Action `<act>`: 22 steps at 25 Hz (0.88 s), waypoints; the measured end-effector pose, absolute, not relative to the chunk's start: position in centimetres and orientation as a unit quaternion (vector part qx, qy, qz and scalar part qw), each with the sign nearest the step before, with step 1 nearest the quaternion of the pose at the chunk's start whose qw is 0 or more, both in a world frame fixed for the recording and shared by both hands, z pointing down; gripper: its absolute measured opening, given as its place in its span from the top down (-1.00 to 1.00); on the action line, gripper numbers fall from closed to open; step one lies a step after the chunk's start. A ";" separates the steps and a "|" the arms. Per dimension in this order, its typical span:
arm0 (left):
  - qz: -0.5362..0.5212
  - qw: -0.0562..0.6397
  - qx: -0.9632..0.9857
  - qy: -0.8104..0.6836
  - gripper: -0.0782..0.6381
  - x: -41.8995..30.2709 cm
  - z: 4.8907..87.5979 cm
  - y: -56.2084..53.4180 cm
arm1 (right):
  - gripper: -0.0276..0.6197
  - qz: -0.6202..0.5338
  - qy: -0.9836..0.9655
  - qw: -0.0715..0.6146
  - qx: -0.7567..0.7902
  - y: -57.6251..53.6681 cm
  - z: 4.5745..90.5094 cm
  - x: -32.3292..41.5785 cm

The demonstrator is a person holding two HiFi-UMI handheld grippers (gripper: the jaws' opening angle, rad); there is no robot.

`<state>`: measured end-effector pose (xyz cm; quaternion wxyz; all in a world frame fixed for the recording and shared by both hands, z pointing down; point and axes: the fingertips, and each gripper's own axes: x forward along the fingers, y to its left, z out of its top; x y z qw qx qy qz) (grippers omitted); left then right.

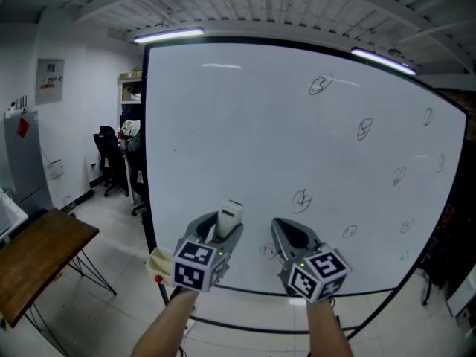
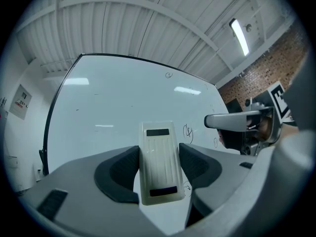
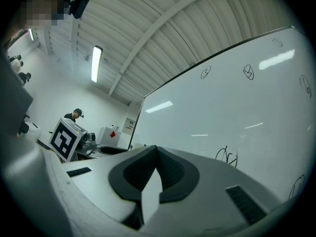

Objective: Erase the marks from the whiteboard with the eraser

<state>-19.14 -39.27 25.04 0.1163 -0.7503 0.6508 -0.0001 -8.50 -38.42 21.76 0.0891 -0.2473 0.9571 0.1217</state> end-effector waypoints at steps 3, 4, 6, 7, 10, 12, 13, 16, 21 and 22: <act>0.000 0.118 -0.751 0.650 0.07 -18.9 25.0 -39.1 | 0.95 0.123 0.957 0.091 -0.248 -38.2 21.6 -8.3; 0.000 0.119 -0.751 0.649 0.07 -18.9 25.0 -39.1 | 0.95 0.123 0.956 0.091 -0.249 -38.2 21.5 -8.2; 0.002 0.119 -0.752 0.648 0.07 -18.8 24.9 -39.1 | 0.95 0.124 0.956 0.092 -0.249 -38.1 21.5 -8.2; 0.004 0.119 -0.752 0.649 0.07 -18.8 24.8 -39.0 | 0.95 0.124 0.956 0.092 -0.249 -38.1 21.4 -8.2; 0.006 0.115 -0.751 0.650 0.07 -18.8 24.7 -38.8 | 0.95 0.127 0.956 0.090 -0.248 -37.9 21.3 -8.1; 0.008 0.114 -0.752 0.649 0.07 -18.7 24.7 -38.6 | 0.95 0.129 0.956 0.089 -0.248 -37.8 21.3 -8.2; 0.010 0.116 -0.752 0.649 0.07 -18.8 24.6 -38.6 | 0.95 0.129 0.956 0.088 -0.248 -37.8 21.3 -8.2; 0.009 0.117 -0.752 0.649 0.07 -18.9 24.7 -38.5 | 0.95 0.131 0.956 0.088 -0.247 -37.6 21.3 -8.4; 0.010 0.117 -0.751 0.650 0.07 -18.8 24.6 -38.4 | 0.95 0.131 0.955 0.085 -0.251 -37.5 21.2 -8.2; 0.010 0.117 -0.750 0.651 0.07 -18.8 24.6 -38.4 | 0.95 0.131 0.955 0.085 -0.251 -37.5 21.2 -8.2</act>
